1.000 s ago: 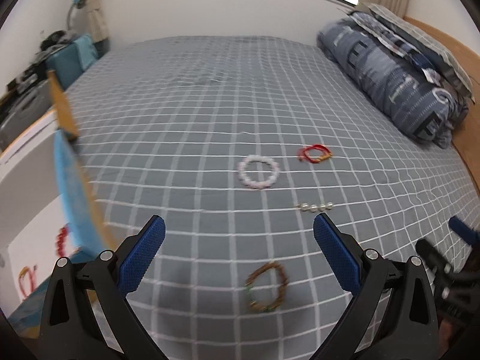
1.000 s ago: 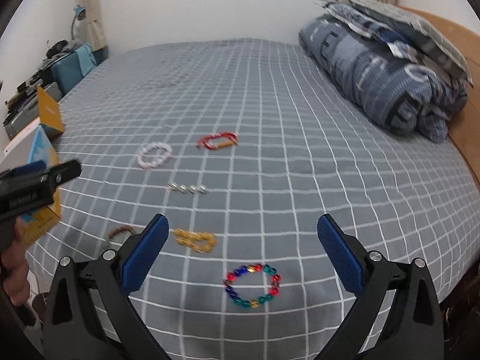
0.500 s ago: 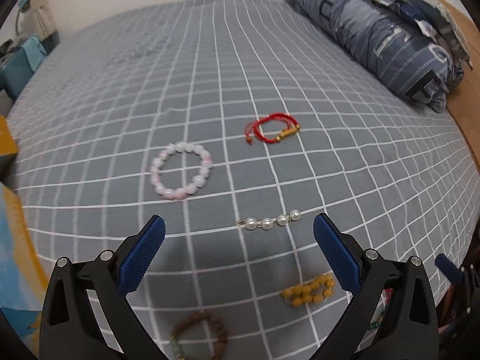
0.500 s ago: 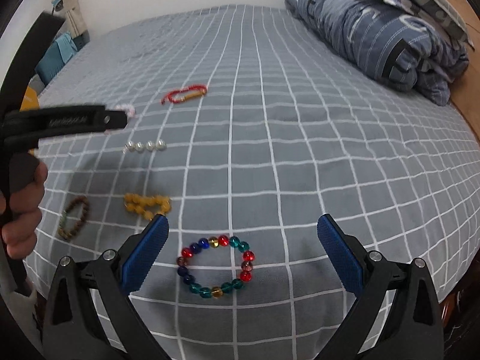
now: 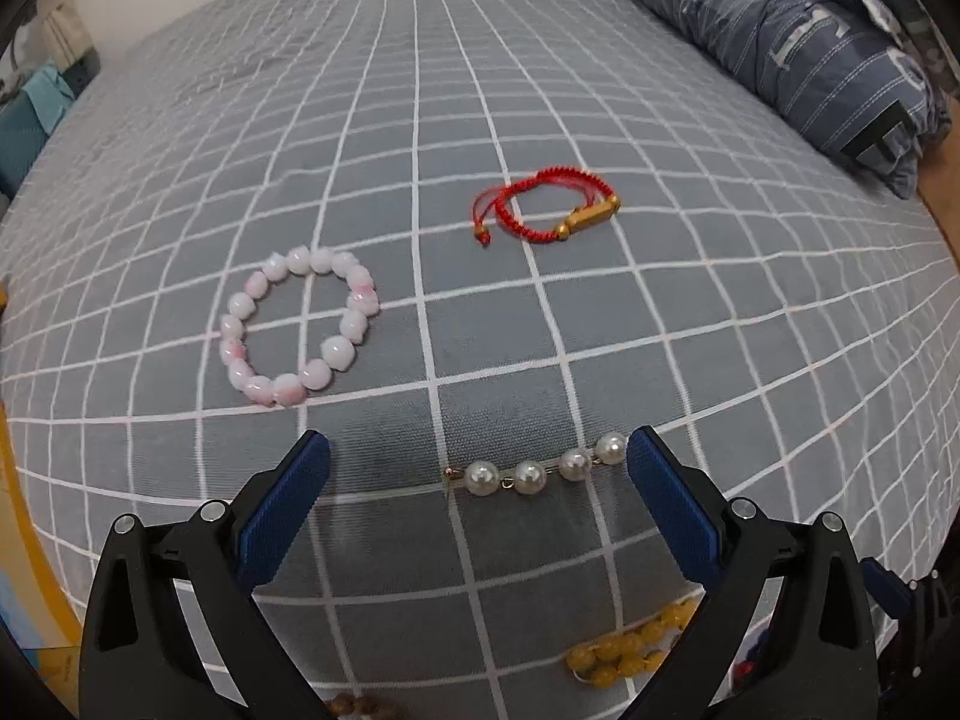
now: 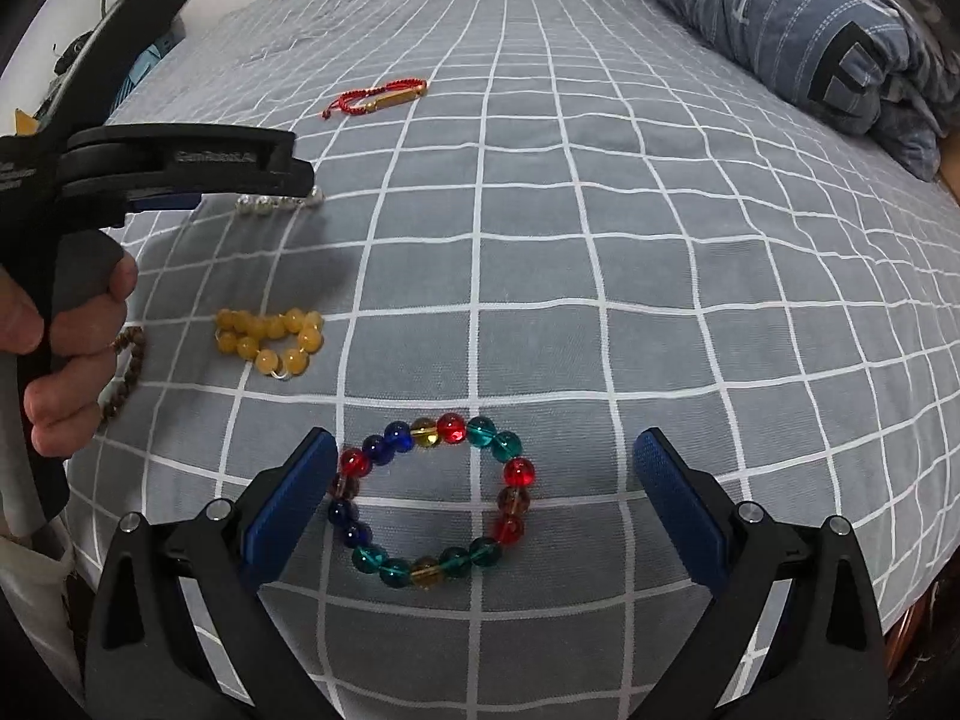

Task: Organize jewelry
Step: 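Move both tools back over the remaining bracelets on the bed, then grasp the pearl strand with the left tool while the right tool grasps the multicolour bead bracelet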

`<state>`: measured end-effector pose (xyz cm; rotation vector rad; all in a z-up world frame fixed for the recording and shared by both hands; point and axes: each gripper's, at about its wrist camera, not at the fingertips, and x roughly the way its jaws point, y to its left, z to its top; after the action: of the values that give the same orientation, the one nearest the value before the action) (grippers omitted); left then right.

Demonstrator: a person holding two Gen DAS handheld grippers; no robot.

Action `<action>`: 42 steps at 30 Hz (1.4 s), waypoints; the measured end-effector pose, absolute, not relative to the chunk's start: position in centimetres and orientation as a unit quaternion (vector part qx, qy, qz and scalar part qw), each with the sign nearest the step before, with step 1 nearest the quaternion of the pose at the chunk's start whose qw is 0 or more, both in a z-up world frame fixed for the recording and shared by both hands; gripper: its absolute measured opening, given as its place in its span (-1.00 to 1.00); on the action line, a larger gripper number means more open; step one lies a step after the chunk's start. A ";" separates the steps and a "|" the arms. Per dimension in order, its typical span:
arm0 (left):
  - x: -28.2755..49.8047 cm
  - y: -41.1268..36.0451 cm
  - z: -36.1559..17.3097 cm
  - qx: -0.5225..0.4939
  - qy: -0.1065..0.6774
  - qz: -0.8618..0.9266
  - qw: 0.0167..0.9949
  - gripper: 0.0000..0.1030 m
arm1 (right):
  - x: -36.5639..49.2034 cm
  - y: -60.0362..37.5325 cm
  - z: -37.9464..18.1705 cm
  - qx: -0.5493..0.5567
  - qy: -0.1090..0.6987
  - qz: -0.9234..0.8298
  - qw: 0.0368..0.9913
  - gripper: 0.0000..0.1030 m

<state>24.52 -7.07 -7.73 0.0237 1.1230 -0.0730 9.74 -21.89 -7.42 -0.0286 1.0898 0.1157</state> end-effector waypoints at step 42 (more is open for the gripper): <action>22.5 -6.9 -6.3 0.010 0.515 -0.037 0.857 -0.56 | 9.5 -21.3 -7.0 -0.039 0.498 0.044 0.865 -0.80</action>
<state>22.50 -6.87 -6.25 0.0203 1.0816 -0.0785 9.54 -21.32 -7.00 -0.0822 1.0424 0.0927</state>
